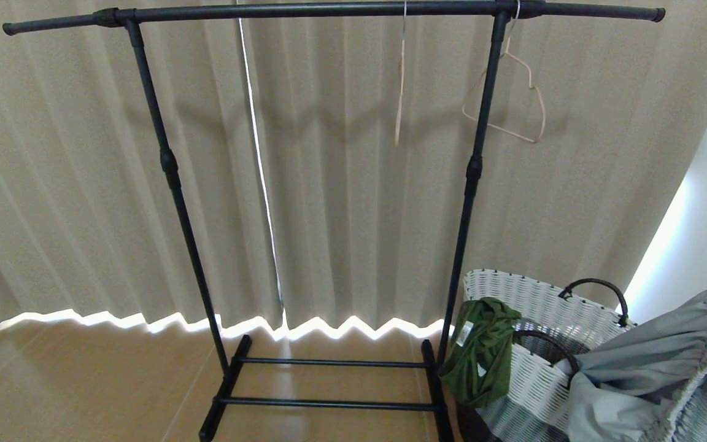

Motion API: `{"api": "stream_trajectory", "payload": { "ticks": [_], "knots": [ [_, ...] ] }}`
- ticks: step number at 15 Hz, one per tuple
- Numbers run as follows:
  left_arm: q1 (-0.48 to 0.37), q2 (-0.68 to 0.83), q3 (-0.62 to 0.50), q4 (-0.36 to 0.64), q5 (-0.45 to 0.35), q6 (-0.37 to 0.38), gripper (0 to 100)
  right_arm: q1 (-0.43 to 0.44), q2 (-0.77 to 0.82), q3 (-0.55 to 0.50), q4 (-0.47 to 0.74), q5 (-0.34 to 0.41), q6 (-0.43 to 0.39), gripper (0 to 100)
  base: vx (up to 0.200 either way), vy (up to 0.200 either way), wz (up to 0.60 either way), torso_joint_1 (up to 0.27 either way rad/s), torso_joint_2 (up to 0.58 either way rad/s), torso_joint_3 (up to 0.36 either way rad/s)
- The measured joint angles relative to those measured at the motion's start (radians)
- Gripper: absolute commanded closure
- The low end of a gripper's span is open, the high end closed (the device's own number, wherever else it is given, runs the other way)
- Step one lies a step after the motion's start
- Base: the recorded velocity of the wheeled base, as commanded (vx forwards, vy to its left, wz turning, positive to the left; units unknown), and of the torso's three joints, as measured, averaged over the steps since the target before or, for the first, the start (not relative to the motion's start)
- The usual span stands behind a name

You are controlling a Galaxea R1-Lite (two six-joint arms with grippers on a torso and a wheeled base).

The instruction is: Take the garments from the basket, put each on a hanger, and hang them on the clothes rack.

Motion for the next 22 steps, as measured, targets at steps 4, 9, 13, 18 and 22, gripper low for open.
{"api": "stream_trajectory", "payload": {
  "ticks": [4, 9, 13, 18, 22],
  "knots": [
    [0.000, 0.000, 0.000, 0.000, 0.000, -0.005, 0, 0.001, 0.000, 0.002, 0.001, -0.001, -0.001, 100, 0.000, 0.200, 0.00, 0.005, 0.00, 0.000],
    [0.000, 0.000, 0.000, 0.001, -0.001, 0.011, 0, 0.001, 0.004, -0.001, 0.002, 0.016, -0.002, 100, 0.000, 0.120, 0.00, 0.000, 0.00, 0.002],
    [0.000, 0.000, 0.000, 0.006, -0.009, 0.096, 0, 0.044, 0.013, -0.020, 0.000, 0.044, -0.004, 100, 0.000, 0.000, 0.00, 0.000, 0.00, 0.000],
    [0.000, 0.000, 0.000, 0.012, -0.056, 0.199, 0, 0.173, 0.046, -0.063, 0.002, 0.047, -0.003, 100, 0.000, 0.000, 0.00, 0.000, 0.00, 0.000],
    [0.000, 0.001, -0.007, 0.008, -0.077, 0.301, 0, 0.289, 0.057, -0.087, -0.001, 0.047, 0.008, 100, 0.000, 0.000, 0.00, 0.000, 0.00, 0.000]
  ]
}}
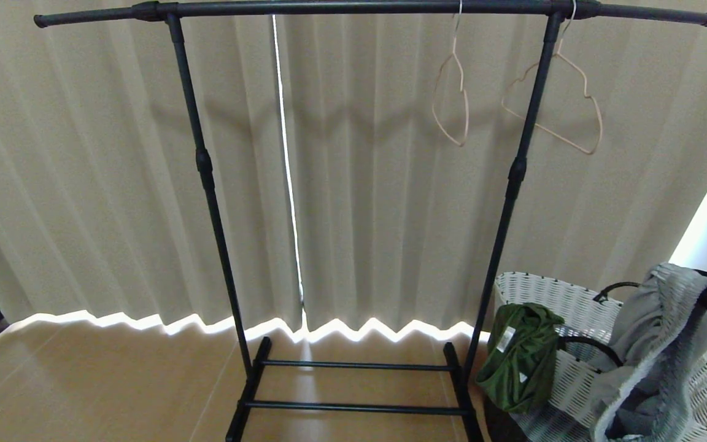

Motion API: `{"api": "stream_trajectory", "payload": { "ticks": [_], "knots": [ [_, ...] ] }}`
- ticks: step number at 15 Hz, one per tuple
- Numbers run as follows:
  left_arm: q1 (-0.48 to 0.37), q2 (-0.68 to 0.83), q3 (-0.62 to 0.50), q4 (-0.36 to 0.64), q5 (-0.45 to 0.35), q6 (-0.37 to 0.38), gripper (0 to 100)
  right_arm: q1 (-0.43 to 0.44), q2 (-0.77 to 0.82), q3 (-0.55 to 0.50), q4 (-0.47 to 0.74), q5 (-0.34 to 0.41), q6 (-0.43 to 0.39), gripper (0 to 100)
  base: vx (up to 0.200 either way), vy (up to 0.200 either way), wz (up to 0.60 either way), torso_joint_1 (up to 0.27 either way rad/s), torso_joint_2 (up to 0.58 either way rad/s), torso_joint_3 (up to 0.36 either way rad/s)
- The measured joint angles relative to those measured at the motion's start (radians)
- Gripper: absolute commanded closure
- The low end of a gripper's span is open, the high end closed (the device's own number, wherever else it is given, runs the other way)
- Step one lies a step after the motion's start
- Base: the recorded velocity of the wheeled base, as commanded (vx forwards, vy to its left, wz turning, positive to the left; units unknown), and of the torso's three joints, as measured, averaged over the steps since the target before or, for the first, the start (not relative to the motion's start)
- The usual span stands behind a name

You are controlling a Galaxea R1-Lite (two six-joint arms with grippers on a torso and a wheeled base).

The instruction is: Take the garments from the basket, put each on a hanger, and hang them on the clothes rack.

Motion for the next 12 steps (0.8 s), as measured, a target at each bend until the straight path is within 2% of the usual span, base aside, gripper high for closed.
{"api": "stream_trajectory", "payload": {
  "ticks": [3, 5, 7, 10, 12],
  "knots": [
    [-0.003, 0.040, -0.087, -0.002, -0.061, 0.002, 0, 0.109, -0.015, -0.034, 0.000, -0.001, 0.021, 100, 0.000, 0.000, 0.00, 0.000, 0.00, 0.000],
    [-0.004, 0.089, -0.144, -0.002, -0.087, 0.002, 0, 0.135, -0.021, -0.050, 0.003, -0.003, 0.022, 100, 0.000, 0.000, 0.00, 0.000, 0.00, 0.000],
    [-0.019, 0.160, -0.204, -0.005, -0.111, 0.002, 0, 0.159, -0.014, -0.116, 0.001, -0.002, 0.023, 100, 0.000, 0.000, 0.00, 0.000, 0.00, 0.000],
    [-0.100, 0.403, -0.303, -0.051, -0.135, 0.002, 0, 0.176, 0.021, -0.199, 0.001, -0.002, 0.036, 100, 0.000, 0.000, 0.00, 0.000, 0.00, 0.000],
    [-0.200, 0.600, -0.373, -0.129, -0.137, 0.003, 0, 0.205, 0.040, -0.256, 0.001, -0.005, 0.054, 100, 0.000, 0.000, 0.00, 0.000, 0.00, 0.000]
  ]
}}
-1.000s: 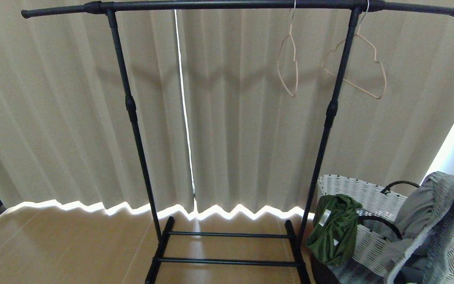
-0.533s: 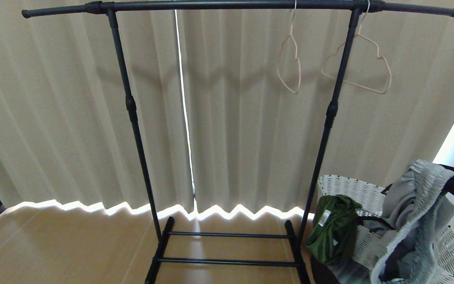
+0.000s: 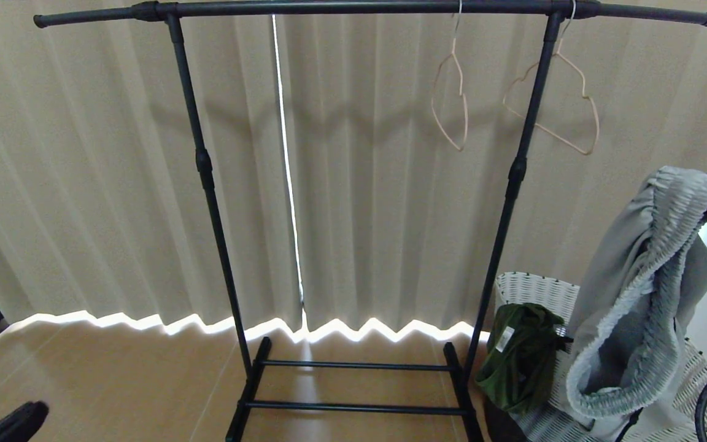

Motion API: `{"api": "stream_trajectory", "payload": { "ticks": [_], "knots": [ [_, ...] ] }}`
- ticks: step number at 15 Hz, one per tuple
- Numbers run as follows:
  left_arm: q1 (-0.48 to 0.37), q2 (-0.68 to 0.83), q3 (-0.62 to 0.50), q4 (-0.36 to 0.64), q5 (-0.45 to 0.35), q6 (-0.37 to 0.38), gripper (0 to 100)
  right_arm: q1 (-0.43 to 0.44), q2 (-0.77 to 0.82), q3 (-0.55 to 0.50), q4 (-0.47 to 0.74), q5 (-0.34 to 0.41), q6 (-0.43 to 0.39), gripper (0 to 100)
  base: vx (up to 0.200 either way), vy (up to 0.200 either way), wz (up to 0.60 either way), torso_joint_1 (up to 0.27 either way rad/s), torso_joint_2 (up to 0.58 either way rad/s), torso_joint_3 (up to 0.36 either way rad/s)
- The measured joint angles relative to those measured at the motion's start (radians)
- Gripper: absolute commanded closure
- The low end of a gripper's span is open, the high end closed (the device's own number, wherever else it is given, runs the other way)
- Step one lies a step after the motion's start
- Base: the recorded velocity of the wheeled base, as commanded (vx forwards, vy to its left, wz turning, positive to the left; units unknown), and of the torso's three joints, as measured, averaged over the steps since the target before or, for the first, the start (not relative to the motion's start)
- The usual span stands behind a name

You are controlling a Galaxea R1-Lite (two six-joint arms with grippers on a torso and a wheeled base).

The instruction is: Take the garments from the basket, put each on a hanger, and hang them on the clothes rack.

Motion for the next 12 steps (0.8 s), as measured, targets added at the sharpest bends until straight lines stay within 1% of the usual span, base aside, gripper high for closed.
{"api": "stream_trajectory", "payload": {
  "ticks": [2, 3, 5, 6, 8, 9, 10, 12],
  "knots": [
    [-0.097, 0.166, -0.067, -0.086, 0.030, 0.000, 0, 0.021, 0.013, -0.045, 0.002, 0.000, 0.003, 100, 0.000, 0.000, 0.00, 0.000, 0.00, 0.000],
    [-0.156, 0.243, -0.097, -0.133, 0.064, -0.001, 0, 0.037, 0.024, -0.066, 0.001, 0.000, 0.013, 100, 0.000, 0.000, 0.00, 0.000, 0.00, 0.000],
    [-0.289, 0.391, -0.134, -0.242, 0.146, -0.011, 0, 0.065, 0.043, -0.099, 0.001, 0.000, 0.064, 100, 0.000, 0.000, 0.00, 0.000, 0.00, 0.000],
    [-0.370, 0.467, -0.144, -0.307, 0.187, -0.024, 0, 0.077, 0.049, -0.113, 0.000, 0.000, 0.110, 100, 0.000, 0.000, 0.00, 0.000, 0.00, 0.000],
    [-0.509, 0.597, -0.156, -0.424, 0.259, -0.056, 0, 0.093, 0.056, -0.132, 0.001, 0.002, 0.145, 100, 0.000, 0.000, 0.00, 0.000, 0.00, 0.000],
    [-0.568, 0.668, -0.160, -0.475, 0.292, -0.075, 0, 0.107, 0.061, -0.145, 0.001, 0.003, 0.160, 100, 0.000, 0.000, 0.00, 0.000, 0.00, 0.000],
    [-0.609, 0.732, -0.165, -0.520, 0.317, -0.089, 0, 0.118, 0.065, -0.152, 0.002, 0.003, 0.163, 100, 0.000, 0.000, 0.00, 0.000, 0.00, 0.000],
    [-0.709, 0.879, -0.178, -0.627, 0.359, -0.144, 0, 0.148, 0.076, -0.160, 0.002, 0.003, 0.163, 100, 0.000, 0.000, 0.00, 0.000, 0.00, 0.000]
  ]
}}
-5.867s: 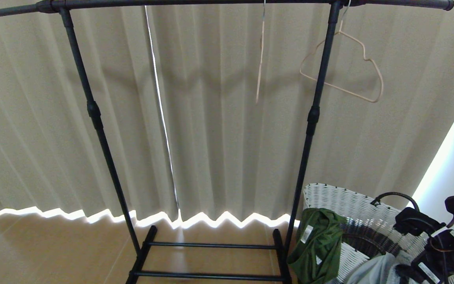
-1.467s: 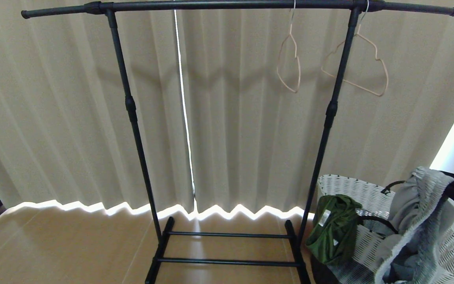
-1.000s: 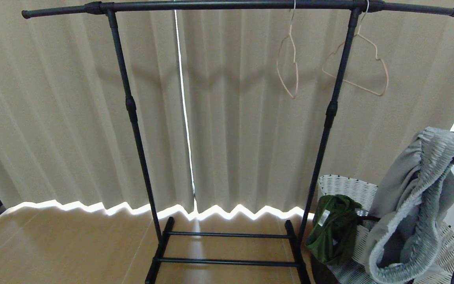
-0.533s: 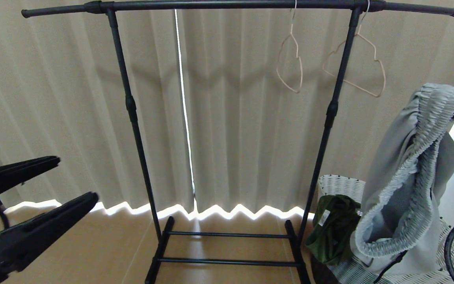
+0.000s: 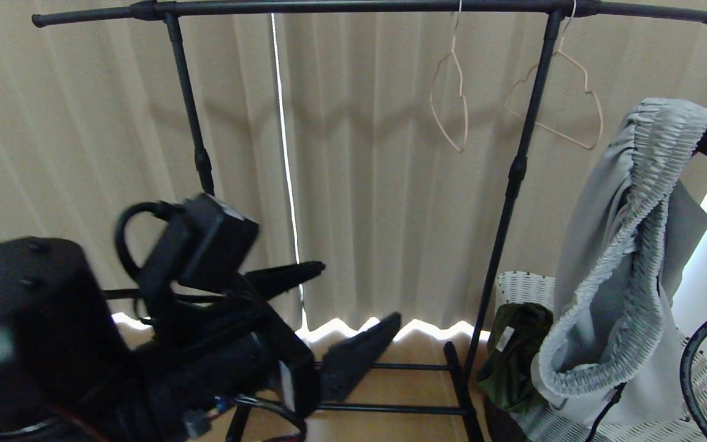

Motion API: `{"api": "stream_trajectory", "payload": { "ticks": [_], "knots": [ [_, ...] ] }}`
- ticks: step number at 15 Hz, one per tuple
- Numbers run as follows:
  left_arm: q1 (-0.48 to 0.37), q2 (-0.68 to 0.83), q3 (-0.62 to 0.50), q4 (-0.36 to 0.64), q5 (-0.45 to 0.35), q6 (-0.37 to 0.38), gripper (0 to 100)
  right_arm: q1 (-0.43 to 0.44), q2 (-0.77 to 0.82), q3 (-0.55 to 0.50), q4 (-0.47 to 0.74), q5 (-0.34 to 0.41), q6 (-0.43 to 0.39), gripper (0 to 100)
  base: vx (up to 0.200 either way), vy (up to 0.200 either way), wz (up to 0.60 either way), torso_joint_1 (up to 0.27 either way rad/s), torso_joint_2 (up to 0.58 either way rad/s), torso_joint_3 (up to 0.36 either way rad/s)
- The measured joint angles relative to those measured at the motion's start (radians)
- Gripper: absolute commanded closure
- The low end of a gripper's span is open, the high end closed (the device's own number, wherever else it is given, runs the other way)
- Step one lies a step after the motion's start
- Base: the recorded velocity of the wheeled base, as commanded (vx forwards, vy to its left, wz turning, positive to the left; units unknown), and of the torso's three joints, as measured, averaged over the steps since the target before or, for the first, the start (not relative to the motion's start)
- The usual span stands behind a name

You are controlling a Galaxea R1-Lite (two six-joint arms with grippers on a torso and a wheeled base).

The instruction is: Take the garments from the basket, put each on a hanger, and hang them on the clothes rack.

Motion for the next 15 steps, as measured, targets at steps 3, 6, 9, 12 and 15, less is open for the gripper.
{"api": "stream_trajectory", "payload": {
  "ticks": [3, 6, 9, 12, 15],
  "knots": [
    [-0.151, 0.178, -0.050, -0.060, 0.020, -0.081, 0, 0.039, 0.006, -0.002, -0.003, 0.001, 0.001, 100, 0.000, 0.000, 0.00, 0.000, 0.00, 0.000],
    [-0.224, 0.314, -0.188, -0.069, 0.026, -0.104, 0, 0.074, 0.006, 0.000, -0.008, 0.001, 0.001, 100, 0.000, 0.000, 0.00, 0.000, 0.00, 0.000],
    [-0.235, 0.428, -0.307, -0.068, 0.077, -0.108, 0, 0.109, 0.006, 0.001, -0.013, 0.003, 0.001, 100, 0.000, 0.000, 0.00, 0.000, 0.00, 0.000],
    [-0.204, 0.521, -0.355, -0.067, 0.178, -0.108, 0, 0.124, -0.003, 0.003, -0.013, 0.002, 0.000, 100, 0.000, 0.000, 0.00, 0.000, 0.00, 0.000],
    [-0.182, 0.559, -0.341, -0.069, 0.188, -0.108, 0, 0.126, -0.010, 0.009, -0.013, 0.001, 0.001, 100, 0.000, 0.000, 0.00, 0.000, 0.00, 0.000]
  ]
}}
